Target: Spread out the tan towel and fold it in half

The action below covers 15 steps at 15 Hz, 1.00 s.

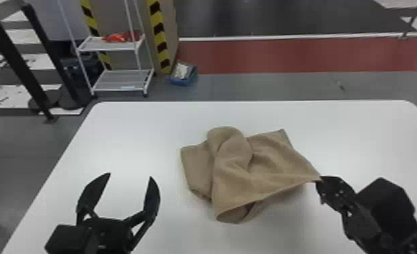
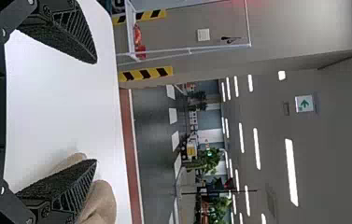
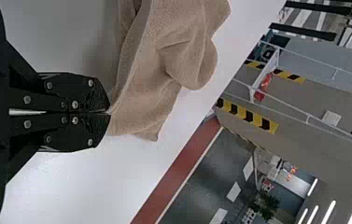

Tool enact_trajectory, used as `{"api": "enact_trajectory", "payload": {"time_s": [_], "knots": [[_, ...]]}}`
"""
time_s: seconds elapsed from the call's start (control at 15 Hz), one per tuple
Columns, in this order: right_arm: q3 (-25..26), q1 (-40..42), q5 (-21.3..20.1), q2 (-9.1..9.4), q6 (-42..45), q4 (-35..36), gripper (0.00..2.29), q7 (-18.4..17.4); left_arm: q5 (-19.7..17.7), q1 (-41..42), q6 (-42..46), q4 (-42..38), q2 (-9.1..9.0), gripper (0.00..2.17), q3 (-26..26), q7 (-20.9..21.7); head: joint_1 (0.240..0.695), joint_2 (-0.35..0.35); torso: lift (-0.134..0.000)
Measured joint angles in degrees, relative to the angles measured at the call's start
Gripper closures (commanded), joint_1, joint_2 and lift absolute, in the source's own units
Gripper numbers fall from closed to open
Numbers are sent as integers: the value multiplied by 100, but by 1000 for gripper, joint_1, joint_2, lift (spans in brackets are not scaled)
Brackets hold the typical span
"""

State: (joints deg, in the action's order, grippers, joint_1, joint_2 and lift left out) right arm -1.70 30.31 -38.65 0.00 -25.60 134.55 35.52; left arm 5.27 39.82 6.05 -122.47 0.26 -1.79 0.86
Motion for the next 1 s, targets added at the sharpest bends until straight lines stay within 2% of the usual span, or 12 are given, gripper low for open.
{"api": "enact_trajectory", "payload": {"time_s": [0.13,0.4,0.47,0.73,1.0], "knots": [[86,1,109,0,-31,23,1767,-232,3,-22,-74,12,0,144,-18,379,695,42,-124],[572,17,128,0,-185,-47,1767,-146,227,-219,-549,145,0,151,-38,1543,695,-56,-124],[746,38,129,0,-200,-95,1767,-116,298,-315,-715,193,0,151,-25,1694,695,-106,-124],[1402,220,128,0,-134,-272,1767,8,401,-919,-1771,310,0,208,152,1910,695,-208,-124],[1674,272,129,0,-125,-304,1767,49,181,-1641,-3329,444,0,211,360,2029,695,-261,-124]]}}
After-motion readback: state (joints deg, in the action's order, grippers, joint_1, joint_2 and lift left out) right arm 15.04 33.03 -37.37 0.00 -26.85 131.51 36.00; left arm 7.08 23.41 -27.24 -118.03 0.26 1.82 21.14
